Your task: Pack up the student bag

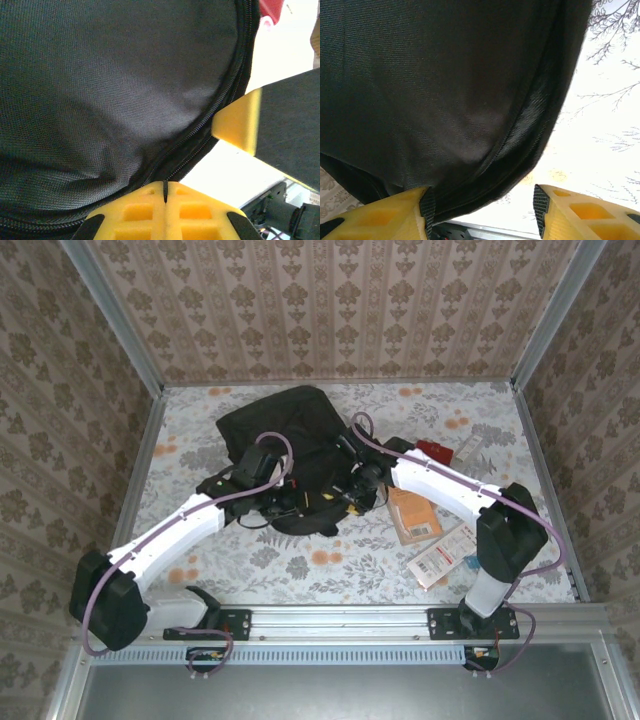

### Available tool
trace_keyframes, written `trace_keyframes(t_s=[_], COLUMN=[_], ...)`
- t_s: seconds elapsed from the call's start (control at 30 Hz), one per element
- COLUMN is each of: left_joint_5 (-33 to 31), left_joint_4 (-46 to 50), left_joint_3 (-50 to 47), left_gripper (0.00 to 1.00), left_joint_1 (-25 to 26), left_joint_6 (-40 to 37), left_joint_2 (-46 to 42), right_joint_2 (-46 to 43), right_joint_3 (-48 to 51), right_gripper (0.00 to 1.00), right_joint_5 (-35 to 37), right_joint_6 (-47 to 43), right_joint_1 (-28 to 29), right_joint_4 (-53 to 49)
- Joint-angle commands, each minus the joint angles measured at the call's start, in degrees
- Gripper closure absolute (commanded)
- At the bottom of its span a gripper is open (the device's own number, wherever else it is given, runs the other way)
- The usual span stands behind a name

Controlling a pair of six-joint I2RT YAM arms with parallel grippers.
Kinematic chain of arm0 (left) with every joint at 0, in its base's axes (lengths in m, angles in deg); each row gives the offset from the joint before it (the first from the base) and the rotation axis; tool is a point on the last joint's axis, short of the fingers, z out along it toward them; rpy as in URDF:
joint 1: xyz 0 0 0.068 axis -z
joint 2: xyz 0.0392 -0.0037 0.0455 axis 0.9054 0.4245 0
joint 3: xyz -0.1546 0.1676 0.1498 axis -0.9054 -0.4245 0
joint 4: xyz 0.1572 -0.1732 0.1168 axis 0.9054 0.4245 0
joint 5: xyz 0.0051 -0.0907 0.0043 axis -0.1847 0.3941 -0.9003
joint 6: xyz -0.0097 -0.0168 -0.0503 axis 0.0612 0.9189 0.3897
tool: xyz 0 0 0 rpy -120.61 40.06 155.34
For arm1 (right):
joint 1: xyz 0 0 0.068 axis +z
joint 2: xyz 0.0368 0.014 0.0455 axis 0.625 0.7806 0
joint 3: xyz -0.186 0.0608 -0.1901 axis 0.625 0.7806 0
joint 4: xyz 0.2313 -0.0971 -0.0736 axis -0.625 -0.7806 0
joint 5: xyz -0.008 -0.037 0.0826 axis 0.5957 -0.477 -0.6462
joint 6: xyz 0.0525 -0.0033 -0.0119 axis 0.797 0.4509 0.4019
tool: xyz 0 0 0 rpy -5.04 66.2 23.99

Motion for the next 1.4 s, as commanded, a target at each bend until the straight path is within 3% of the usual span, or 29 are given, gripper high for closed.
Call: trace_keyframes(t_s=[0.0,0.43,0.67,0.87,1.37], left_joint_5=[1.4,-0.5,-1.3,-5.9,-7.4], left_joint_4=[-3.8,-0.8,0.5,6.4,16.6], left_joint_3=[1.4,0.6,0.8,2.6,2.6], left_gripper=[1.00,1.00,1.00,1.00,1.00], left_joint_1=[0.5,-0.9,-0.9,-1.0,-11.3], left_joint_6=[2.1,0.2,-1.1,-5.2,-10.6], left_joint_2=[-0.7,-3.2,-2.6,-3.1,-7.6], right_joint_2=[0.8,2.8,3.7,5.8,6.2], right_joint_3=[-0.3,0.5,-1.7,-4.0,-4.1], right_gripper=[0.46,0.60,0.82,0.96,1.00], right_joint_5=[-1.2,5.0,10.0,12.3,17.1], right_joint_6=[4.2,2.6,0.7,-1.7,-5.7], right_joint_1=[0.5,0.7,0.7,0.3,0.5], right_joint_4=[2.5,-2.5,-7.1,-9.8,-12.1])
